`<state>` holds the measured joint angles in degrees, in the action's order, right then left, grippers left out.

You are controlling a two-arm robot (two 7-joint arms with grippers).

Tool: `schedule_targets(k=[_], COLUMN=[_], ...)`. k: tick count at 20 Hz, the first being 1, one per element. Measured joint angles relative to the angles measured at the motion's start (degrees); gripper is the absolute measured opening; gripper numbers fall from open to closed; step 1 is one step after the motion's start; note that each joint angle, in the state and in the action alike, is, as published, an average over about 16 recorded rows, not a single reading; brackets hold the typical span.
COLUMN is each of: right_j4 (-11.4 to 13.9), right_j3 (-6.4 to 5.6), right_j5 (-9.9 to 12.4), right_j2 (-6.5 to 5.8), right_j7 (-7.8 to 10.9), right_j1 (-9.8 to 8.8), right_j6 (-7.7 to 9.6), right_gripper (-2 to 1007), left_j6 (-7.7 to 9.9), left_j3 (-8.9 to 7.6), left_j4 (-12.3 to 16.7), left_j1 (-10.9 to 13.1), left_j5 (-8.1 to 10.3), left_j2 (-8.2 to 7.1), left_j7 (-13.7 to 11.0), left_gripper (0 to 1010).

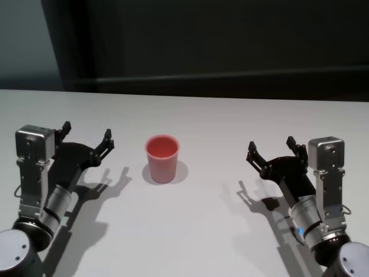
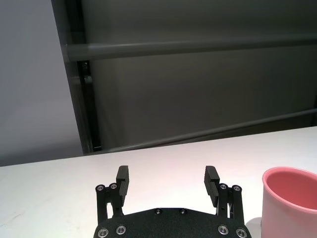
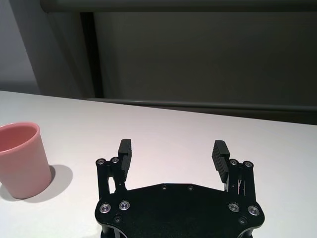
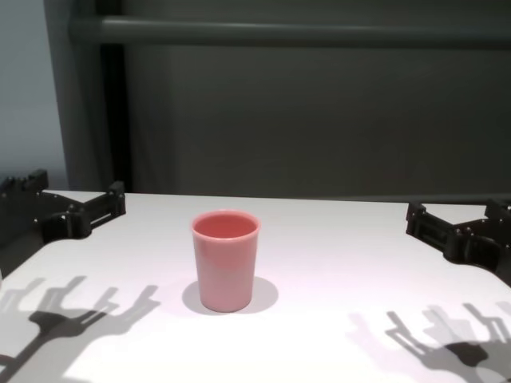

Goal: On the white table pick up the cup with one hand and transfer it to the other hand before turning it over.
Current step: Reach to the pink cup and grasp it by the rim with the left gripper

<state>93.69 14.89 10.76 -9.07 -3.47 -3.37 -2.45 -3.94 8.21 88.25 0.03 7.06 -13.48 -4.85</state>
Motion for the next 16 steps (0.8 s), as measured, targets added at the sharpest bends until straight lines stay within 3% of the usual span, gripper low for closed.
schedule_targets(k=[8,16], right_j4=[0.0,0.0], right_j3=[0.0,0.0], right_j5=[0.0,0.0], right_j2=[0.0,0.0], right_j7=[0.0,0.0], right_j1=[0.0,0.0], right_j6=[0.0,0.0], right_gripper=[1002,1002], left_j6=[1.86,4.47], left_j3=[-0.72,-0.28], left_j4=[1.9,4.2], left_j1=[-0.7,-2.4], left_j5=[-1.5,-3.75], left_j2=[-3.16,-9.05], left_j7=[-4.6,-11.6], left_gripper=[1003,1003])
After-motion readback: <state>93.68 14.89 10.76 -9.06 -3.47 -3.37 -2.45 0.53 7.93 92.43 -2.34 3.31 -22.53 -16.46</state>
